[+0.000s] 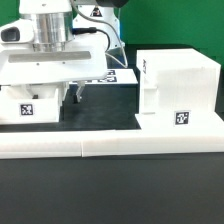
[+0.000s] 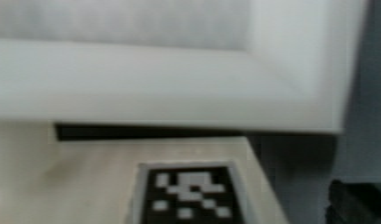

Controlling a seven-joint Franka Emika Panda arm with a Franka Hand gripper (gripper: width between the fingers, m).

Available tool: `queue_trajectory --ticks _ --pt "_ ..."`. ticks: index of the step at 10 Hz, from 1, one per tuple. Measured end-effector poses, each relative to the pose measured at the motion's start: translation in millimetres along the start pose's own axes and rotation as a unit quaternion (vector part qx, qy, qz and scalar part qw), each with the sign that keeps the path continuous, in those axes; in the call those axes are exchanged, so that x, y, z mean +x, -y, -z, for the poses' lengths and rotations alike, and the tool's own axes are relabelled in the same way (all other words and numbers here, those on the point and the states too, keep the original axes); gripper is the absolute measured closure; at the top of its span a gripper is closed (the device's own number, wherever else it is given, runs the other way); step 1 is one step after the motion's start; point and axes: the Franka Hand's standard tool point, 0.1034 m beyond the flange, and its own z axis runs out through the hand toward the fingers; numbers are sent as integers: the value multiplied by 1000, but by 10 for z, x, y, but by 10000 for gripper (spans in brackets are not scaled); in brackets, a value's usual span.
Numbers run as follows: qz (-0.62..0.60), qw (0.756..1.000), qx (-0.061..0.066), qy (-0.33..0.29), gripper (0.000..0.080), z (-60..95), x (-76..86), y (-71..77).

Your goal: Assemble drawer

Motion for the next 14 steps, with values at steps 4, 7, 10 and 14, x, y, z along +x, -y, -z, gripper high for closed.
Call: queue_trajectory --ticks 4,7,10,14 --pt "0 1000 0 0 527 1 3 3" --pt "4 1000 3 1 759 -6 8 57" --pt "4 1000 3 1 758 -6 8 58" --pt "-6 1000 7 -4 758 76 95 234"
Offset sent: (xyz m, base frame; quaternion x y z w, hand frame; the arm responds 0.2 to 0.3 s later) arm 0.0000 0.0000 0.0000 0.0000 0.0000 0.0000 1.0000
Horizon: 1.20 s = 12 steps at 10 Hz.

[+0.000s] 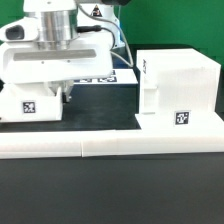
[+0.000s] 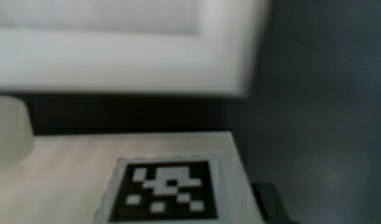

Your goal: Assemble drawer

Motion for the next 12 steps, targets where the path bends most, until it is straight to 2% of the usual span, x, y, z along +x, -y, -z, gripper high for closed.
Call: queue_trajectory --ticks 3,6,8,10,12 --pt "7 1000 18 3 758 135 98 271" --pt "21 1000 18 3 758 128 100 272" --pt "81 997 16 4 758 117 92 261" --pt "167 986 15 7 758 85 119 338" --pt "208 978 16 5 758 129 232 424"
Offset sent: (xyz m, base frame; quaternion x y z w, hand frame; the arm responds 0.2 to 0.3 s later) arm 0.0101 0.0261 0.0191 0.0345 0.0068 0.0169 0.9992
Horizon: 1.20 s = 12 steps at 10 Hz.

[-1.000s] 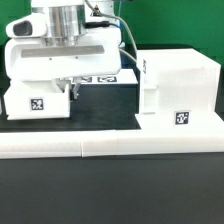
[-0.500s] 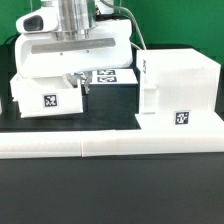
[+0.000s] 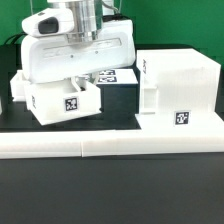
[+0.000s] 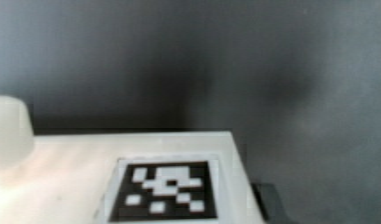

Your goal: Assemble drawer

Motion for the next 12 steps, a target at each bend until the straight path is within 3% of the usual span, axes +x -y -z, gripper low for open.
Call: queue_trajectory --ticks 5,6,9,12 --pt "144 989 -6 5 757 -11 -16 -47" --pt "190 982 -7 13 757 -76 -19 1" --pt "317 948 -12 33 757 -82 99 63" --pt "400 916 -13 39 757 -82 72 18"
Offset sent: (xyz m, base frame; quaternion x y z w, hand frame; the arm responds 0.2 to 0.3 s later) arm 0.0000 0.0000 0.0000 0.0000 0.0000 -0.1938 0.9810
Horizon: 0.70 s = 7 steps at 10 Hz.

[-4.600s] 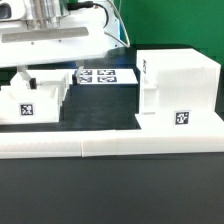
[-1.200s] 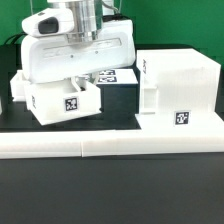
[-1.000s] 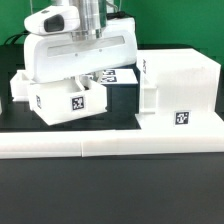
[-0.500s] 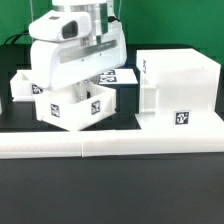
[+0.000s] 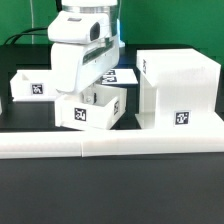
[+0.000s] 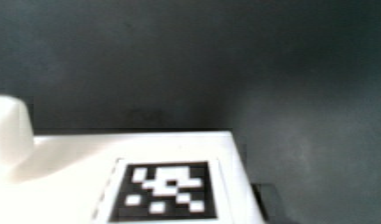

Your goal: Assemble drawer

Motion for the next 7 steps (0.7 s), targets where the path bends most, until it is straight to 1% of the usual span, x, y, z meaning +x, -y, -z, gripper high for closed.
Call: queue_trajectory --ticks 2,4,7 --pt "67 998 -1 6 757 1 -15 -9" --pt "143 990 -4 14 757 20 -11 -45" --pt "141 990 -4 14 757 19 -24 -47"
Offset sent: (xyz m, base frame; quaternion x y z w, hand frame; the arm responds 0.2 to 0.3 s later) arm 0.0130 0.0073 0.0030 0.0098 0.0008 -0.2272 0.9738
